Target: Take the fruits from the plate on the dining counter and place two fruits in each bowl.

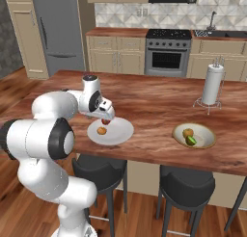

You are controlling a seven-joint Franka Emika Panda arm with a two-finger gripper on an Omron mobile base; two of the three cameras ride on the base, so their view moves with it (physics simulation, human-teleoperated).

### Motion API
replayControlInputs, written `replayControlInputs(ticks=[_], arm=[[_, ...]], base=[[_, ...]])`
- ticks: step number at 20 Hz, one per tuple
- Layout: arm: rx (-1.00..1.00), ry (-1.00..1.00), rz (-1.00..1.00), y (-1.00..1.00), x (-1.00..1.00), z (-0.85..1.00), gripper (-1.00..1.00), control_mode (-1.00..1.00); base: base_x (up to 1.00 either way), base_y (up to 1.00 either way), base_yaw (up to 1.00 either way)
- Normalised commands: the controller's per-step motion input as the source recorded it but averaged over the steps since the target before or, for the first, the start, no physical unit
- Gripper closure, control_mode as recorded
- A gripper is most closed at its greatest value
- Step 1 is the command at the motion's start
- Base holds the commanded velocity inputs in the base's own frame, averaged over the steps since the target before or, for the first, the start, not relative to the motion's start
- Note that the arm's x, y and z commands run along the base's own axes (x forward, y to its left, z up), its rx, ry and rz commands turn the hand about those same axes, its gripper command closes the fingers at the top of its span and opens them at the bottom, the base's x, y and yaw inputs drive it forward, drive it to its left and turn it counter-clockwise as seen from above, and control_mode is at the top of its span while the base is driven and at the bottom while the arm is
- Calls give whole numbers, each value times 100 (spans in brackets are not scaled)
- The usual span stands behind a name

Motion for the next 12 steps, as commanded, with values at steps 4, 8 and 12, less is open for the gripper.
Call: replayControlInputs(ticks=[4, 8, 12], arm=[[0, 2, 7, 0, 16, -65, -100, -100], [0, 1, 4, 0, 2, -31, -100, -100], [0, 2, 0, 6, 15, -20, -100, -100]], base=[[0, 0, 0], [0, 0, 0], [0, 0, 0]])
